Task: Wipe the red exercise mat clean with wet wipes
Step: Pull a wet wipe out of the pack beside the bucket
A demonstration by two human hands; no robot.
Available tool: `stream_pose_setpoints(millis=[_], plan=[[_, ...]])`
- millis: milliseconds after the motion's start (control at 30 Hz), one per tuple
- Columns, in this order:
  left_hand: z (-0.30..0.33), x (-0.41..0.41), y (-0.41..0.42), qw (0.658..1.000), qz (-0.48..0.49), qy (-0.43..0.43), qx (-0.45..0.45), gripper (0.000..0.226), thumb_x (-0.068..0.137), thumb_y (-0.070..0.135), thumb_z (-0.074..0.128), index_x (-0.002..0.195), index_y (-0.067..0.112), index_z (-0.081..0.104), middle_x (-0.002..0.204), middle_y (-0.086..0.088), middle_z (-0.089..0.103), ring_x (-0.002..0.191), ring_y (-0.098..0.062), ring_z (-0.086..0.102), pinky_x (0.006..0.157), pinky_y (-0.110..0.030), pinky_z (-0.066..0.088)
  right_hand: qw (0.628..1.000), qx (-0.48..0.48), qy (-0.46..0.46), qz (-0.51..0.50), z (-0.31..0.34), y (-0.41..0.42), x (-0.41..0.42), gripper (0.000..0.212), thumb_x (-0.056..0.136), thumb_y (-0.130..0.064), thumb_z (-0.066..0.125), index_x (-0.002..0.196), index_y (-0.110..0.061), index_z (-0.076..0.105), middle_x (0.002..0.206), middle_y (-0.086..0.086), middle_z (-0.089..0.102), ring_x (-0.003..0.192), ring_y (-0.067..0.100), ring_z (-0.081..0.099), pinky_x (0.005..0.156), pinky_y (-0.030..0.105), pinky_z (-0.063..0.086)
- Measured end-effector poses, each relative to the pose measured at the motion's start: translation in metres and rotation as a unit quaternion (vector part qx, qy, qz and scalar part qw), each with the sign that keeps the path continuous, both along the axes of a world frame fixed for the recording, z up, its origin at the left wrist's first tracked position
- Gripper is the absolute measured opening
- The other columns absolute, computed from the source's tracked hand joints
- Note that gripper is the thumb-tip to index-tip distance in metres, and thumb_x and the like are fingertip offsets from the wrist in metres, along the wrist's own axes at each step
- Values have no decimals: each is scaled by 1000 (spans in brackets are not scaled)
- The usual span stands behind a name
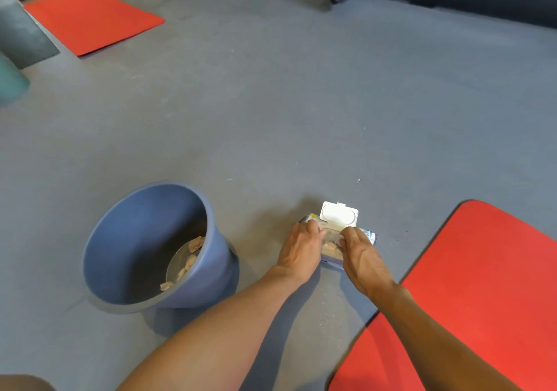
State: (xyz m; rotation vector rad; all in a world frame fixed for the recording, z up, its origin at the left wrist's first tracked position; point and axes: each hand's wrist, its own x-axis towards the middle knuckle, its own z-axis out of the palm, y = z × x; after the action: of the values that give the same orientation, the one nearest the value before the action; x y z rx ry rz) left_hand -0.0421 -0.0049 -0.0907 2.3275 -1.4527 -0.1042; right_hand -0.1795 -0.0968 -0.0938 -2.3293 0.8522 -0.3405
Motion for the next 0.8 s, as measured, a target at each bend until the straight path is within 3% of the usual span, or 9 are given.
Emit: stream_pose_setpoints(millis=[67, 133, 200, 300, 433, 500, 567, 700, 800], plan=[[-7, -1, 4, 1000, -11, 8, 11, 24, 104, 19, 52, 108, -2, 63, 123, -26, 66, 106, -41, 66, 83, -41, 57, 1000, -6, -3, 11, -3, 2, -5, 15, 103, -5, 48, 96, -19, 47, 98, 3, 52, 81, 22, 48, 71, 31, 38], [-11, -2, 8, 999, -38, 0, 29, 24, 95, 6, 65, 118, -1, 63, 142, -27, 57, 122, -44, 61, 93, -43, 57, 1000, -30, 3, 5, -6, 4, -8, 15, 104, -7, 43, 97, -17, 50, 100, 5, 55, 84, 23, 50, 73, 36, 45], [-10, -3, 12, 997, -62, -2, 39, 30, 91, 0, 66, 121, 0, 63, 149, -25, 51, 133, -43, 54, 97, -43, 56, 997, -79, 19, 0, -4, 5, -10, 17, 97, -4, 42, 97, -14, 56, 96, 11, 57, 85, 25, 52, 72, 33, 45], [-4, -8, 13, 993, -114, 9, 25, 33, 92, -5, 53, 124, -1, 60, 152, -18, 43, 152, -35, 31, 102, -43, 54, 981, -165, 56, 80, 9, 1, -17, 16, 81, -11, 49, 92, -22, 44, 83, 6, 48, 70, 25, 52, 63, 27, 30], [-7, -13, 16, 988, -141, 30, 53, 56, 93, -5, 46, 149, -2, 44, 162, -11, 32, 159, -27, 12, 109, -47, 50, 966, -195, 142, 98, 18, -4, -20, 33, 61, -8, 75, 86, -7, 52, 71, 11, 49, 59, 26, 52, 53, 31, 39], [-8, -14, 20, 985, -147, 32, 86, 65, 95, -3, 44, 159, 2, 31, 168, -9, 22, 161, -23, 0, 112, -46, 46, 979, -139, 145, 42, 24, 2, -21, 19, 91, -19, 63, 95, -3, 55, 80, 9, 54, 70, 26, 55, 57, 25, 36], [-8, -14, 19, 983, -148, 32, 106, 67, 98, 0, 44, 161, 3, 25, 171, -9, 15, 161, -23, -5, 116, -46, 43, 993, -67, 99, -1, 22, -1, -22, 23, 106, -29, 47, 106, -7, 52, 91, 9, 56, 80, 27, 55, 66, 29, 39], [3, -19, 15, 978, -150, 26, 143, 63, 103, 8, 45, 162, 4, 25, 172, -16, 11, 162, -30, -1, 120, -52, 36, 998, 9, 58, -26, 28, -6, -29, 6, 101, -9, 50, 100, -12, 45, 84, 5, 57, 72, 27, 54, 66, 33, 44], [4, -21, 19, 971, -143, 13, 191, 64, 104, 16, 46, 164, 16, 23, 173, -17, 3, 161, -31, -8, 118, -55, 34, 996, 47, 41, -62, 35, -4, -28, 24, 96, 3, 44, 85, -16, 38, 75, 1, 51, 63, 24, 48, 56, 31, 43]])
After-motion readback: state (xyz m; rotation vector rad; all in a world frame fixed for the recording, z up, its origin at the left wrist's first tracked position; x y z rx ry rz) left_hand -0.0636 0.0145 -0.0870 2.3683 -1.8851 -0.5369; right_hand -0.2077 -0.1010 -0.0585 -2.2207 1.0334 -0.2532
